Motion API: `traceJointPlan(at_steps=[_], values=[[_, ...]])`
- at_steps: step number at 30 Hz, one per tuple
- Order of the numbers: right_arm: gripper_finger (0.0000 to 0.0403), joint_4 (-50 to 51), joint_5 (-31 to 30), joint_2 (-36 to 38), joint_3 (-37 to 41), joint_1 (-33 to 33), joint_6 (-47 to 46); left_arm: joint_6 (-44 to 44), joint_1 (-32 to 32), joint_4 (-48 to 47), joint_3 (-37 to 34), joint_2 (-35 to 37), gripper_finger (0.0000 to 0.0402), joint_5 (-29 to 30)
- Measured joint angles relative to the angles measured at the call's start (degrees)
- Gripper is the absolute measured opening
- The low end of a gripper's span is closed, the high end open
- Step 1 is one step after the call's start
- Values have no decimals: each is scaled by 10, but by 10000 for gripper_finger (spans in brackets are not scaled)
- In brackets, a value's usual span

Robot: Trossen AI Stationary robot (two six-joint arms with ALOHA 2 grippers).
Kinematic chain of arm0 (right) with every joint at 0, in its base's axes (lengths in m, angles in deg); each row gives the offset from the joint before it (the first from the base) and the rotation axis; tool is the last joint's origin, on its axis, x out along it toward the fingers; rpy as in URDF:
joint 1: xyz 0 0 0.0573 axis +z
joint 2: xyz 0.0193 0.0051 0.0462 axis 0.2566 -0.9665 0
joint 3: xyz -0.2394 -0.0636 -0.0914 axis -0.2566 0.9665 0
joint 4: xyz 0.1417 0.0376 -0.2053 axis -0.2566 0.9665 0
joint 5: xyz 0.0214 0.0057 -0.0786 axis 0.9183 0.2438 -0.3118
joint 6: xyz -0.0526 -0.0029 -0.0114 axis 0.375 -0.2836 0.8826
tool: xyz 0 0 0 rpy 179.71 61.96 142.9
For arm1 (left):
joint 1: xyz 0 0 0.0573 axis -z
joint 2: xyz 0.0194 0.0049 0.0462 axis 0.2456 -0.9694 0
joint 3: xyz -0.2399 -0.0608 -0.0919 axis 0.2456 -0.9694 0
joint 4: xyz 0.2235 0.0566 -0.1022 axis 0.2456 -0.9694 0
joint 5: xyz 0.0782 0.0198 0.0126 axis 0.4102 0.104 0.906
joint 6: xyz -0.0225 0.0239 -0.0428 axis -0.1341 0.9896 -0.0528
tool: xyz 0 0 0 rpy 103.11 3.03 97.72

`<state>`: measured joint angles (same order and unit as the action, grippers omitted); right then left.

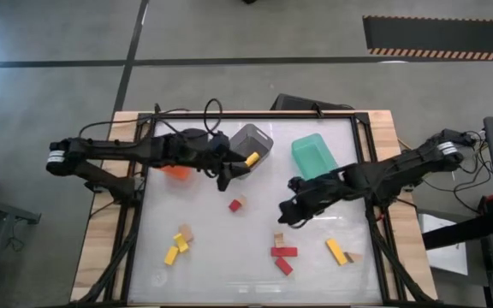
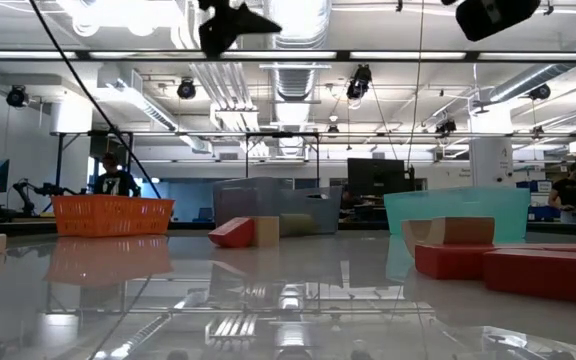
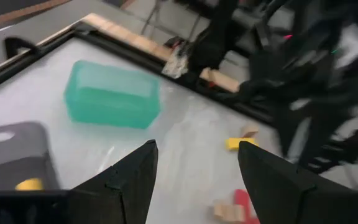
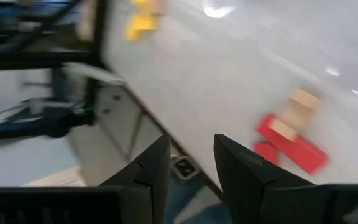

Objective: Sort & place blocks by color
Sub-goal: Put the brown block into the blue bin

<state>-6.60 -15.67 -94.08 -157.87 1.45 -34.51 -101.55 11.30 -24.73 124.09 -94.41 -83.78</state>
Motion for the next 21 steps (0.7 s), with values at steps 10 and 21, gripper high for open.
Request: traceJointPlan(at_steps=[10, 21], values=[[114, 213, 19, -144, -153, 16, -63, 2, 12, -22, 0, 79, 208, -34], [140, 238, 19, -234, -181, 36, -129, 17, 12, -24, 0, 152, 208, -34]])
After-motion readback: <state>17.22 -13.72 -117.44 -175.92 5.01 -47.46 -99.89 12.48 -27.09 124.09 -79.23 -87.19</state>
